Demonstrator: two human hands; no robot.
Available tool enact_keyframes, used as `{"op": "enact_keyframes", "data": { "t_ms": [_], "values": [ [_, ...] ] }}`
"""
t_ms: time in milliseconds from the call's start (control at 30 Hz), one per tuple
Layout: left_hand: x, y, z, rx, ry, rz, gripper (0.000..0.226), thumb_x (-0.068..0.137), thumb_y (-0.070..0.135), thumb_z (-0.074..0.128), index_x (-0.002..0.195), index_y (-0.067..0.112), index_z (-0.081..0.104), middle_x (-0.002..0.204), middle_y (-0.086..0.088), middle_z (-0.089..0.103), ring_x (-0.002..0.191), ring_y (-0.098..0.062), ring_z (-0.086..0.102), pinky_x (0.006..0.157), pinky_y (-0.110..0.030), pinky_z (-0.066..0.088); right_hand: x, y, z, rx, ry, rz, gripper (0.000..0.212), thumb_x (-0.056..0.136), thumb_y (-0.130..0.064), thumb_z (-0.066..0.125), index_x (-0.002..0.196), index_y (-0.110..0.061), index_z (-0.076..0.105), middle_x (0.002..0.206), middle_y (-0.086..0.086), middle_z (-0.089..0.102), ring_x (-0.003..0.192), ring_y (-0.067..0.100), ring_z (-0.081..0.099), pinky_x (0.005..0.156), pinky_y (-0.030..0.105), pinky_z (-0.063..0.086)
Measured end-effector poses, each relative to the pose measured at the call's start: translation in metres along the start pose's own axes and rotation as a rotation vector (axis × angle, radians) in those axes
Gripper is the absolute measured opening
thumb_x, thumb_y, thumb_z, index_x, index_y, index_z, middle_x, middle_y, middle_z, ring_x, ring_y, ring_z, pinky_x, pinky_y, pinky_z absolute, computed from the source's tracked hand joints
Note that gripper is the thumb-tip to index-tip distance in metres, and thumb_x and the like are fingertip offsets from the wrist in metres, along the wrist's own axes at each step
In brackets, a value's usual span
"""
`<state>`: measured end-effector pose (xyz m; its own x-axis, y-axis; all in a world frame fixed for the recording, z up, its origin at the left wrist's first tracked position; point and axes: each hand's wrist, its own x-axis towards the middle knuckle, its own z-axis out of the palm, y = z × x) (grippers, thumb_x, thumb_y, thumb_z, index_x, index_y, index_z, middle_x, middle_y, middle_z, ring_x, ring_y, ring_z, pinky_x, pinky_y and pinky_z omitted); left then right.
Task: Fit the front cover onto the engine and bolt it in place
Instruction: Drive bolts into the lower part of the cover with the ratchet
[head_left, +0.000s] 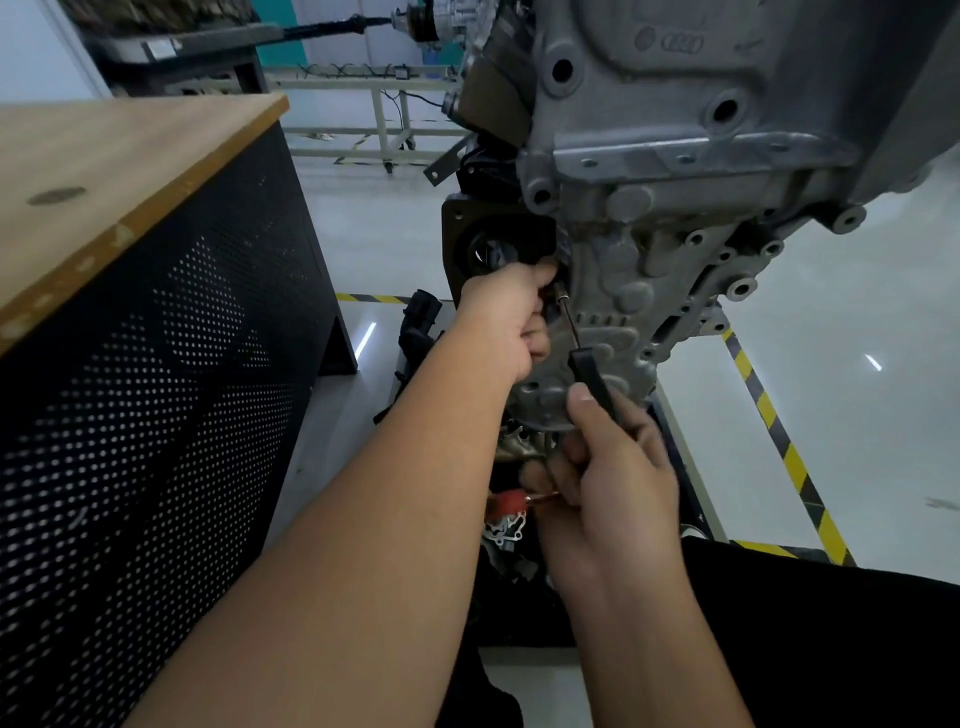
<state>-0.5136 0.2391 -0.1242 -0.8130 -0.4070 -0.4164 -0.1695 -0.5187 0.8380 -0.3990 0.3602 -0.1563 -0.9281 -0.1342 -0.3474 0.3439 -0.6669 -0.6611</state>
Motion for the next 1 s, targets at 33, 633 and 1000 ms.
{"op": "enact_keyframes", "data": {
  "t_ms": [33, 633, 1000],
  "values": [
    [-0.002, 0.0, -0.003, 0.035, -0.014, 0.003, 0.024, 0.094, 0.021, 0.068, 0.079, 0.017, 0.049, 0.048, 0.007, 0.031, 0.031, -0.007, 0.015, 0.032, -0.015, 0.015, -0.003, 0.0, 0.002, 0.167, -0.061, 0.168, 0.014, 0.09, -0.014, 0.073, 0.094, -0.019, 0.06, 0.058, 0.0, 0.048, 0.038, 0.009, 0.031, 0.043, 0.027, 0.038],
    [-0.071, -0.015, -0.011, 0.179, -0.189, -0.013, 0.039, 0.099, 0.029, 0.059, 0.065, 0.012, 0.054, 0.046, 0.0, 0.053, 0.033, -0.013, 0.05, 0.037, -0.015, 0.04, -0.036, -0.003, -0.006, -1.155, 0.067, -0.609, 0.035, 0.084, -0.026, 0.071, 0.112, -0.038, 0.055, 0.082, -0.023, 0.059, 0.079, 0.006, 0.06, 0.069, 0.031, 0.046],
    [-0.071, -0.021, -0.002, 0.14, -0.136, 0.012, 0.035, 0.1, 0.027, 0.058, 0.068, 0.014, 0.05, 0.045, 0.001, 0.049, 0.03, -0.012, 0.046, 0.036, -0.013, 0.036, -0.031, -0.043, -0.037, -1.397, 0.357, -1.085, 0.015, 0.079, -0.014, 0.069, 0.09, -0.021, 0.078, 0.102, 0.0, 0.076, 0.109, 0.031, 0.062, 0.113, 0.05, 0.037]
  ]
}}
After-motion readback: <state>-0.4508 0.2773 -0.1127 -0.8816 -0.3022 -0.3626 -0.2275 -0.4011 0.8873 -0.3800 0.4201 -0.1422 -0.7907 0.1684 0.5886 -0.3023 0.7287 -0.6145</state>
